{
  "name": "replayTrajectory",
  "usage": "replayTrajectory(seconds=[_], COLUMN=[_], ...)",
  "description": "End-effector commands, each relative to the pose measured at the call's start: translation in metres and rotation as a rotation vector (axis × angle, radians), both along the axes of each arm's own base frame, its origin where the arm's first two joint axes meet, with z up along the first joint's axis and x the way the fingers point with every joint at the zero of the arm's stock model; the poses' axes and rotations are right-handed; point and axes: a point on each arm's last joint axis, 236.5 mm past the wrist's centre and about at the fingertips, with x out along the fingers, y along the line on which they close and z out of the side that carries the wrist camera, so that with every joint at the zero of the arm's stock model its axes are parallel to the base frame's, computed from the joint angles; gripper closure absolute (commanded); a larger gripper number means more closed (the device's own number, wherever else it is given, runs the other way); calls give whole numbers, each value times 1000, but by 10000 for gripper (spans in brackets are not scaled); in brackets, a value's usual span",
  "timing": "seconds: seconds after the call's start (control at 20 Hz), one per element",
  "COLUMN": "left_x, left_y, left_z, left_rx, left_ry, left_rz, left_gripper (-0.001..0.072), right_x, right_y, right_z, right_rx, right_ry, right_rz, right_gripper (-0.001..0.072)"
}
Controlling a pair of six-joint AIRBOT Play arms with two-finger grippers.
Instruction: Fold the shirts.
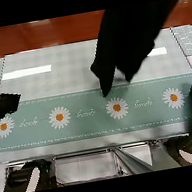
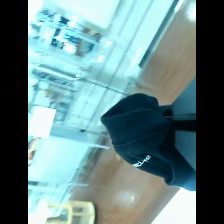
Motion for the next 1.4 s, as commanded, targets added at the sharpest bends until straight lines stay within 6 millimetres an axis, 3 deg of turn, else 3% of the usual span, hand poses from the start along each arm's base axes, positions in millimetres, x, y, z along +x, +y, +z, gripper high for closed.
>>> replayTrajectory(seconds=[0.0,0.1,0.2,0.4,0.65,0.8,0.85,0.9,1.0,1.1,1.25,1.3,1.35], left_x=[-1,1,3,3,2,-1,-3,-4,-1,7,0,-1,1], left_y=[0,1,1,1,1,0,0,0,2,22,70,73,64], left_z=[0,2,4,4,-4,-19,-24,-26,-25,-15,11,13,4], left_rx=[1,1,1,3,1,1,1,1,9,138,202,152,51], left_ry=[-1,-11,-21,-24,-5,35,51,57,46,-16,-8,-11,16], left_rz=[0,2,5,3,3,0,-2,-1,2,-2,166,209,218], left_gripper=[222,222,222,222,222,222,222,222,221,221,221,222,222], right_x=[-30,-36,-41,-19,-11,-8,-4,-3,16,42,85,98,107], right_y=[17,53,95,159,252,285,289,291,276,234,115,65,20], right_z=[-10,-54,-117,-241,-351,-428,-448,-457,-451,-417,-368,-358,-354], right_rx=[-11,-60,-131,-148,-45,-65,-49,-39,11,82,113,128,154], right_ry=[60,218,402,751,1076,1243,1304,1335,1362,1371,1292,1257,1222], right_rz=[83,196,317,390,585,551,518,513,498,489,327,206,85], right_gripper=[682,682,682,682,682,680,539,296,300,300,300,300,300])
